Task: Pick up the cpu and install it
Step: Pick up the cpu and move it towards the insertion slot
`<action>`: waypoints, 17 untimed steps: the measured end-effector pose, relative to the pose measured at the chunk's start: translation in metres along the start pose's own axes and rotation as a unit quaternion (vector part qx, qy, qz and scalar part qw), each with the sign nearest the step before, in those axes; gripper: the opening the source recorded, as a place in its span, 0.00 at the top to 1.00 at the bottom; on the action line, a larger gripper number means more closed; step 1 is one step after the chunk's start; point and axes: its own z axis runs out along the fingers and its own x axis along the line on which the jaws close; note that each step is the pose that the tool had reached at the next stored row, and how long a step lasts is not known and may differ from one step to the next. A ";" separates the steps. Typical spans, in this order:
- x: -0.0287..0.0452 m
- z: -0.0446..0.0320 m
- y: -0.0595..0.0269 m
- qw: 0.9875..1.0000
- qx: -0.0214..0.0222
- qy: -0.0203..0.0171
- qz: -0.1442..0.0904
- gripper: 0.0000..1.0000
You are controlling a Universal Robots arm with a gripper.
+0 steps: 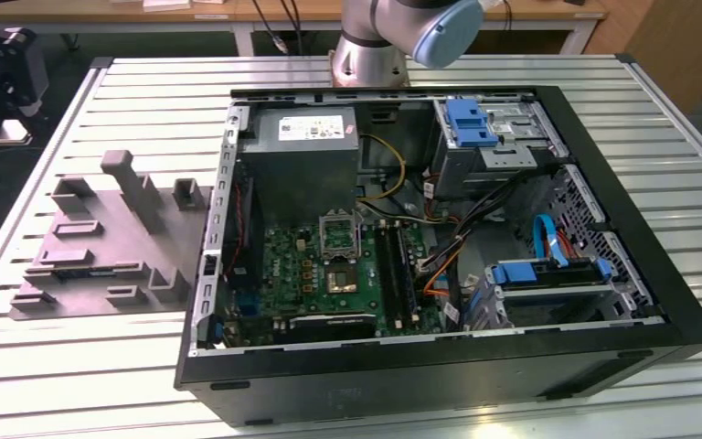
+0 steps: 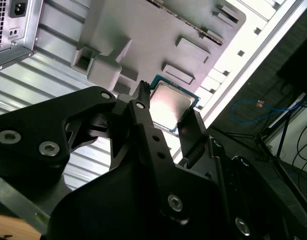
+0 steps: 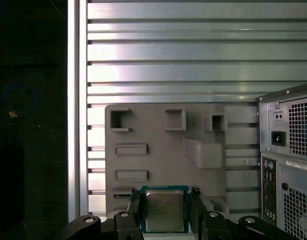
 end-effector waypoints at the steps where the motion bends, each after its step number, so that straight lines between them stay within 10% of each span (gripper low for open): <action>1: -0.0005 0.0000 0.0000 1.000 0.000 0.000 0.000 0.53; 17: -0.0088 0.0001 0.0003 1.000 0.000 0.000 0.000 0.53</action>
